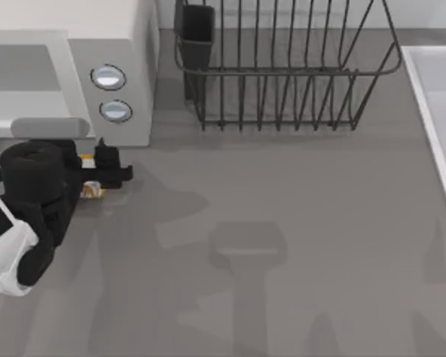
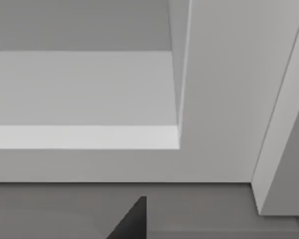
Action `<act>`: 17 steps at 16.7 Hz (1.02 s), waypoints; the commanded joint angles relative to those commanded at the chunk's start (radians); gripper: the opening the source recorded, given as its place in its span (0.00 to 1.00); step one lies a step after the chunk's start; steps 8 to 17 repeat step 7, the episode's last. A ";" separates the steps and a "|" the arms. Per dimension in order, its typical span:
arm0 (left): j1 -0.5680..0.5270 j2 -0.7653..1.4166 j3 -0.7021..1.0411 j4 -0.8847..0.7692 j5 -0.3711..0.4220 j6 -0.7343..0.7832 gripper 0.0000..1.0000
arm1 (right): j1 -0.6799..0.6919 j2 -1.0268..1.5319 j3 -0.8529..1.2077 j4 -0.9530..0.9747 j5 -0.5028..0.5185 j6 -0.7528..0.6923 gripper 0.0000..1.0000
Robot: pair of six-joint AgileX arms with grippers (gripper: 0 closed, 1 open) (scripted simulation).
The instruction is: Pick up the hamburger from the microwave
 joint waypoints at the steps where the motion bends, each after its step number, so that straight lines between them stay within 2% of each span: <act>1: 0.000 0.000 0.000 0.000 0.000 0.000 0.98 | 0.000 0.000 0.000 0.000 0.000 0.000 1.00; 17: 0.000 0.000 0.000 0.000 0.000 0.000 1.00 | 0.000 0.000 0.000 0.000 0.000 0.000 1.00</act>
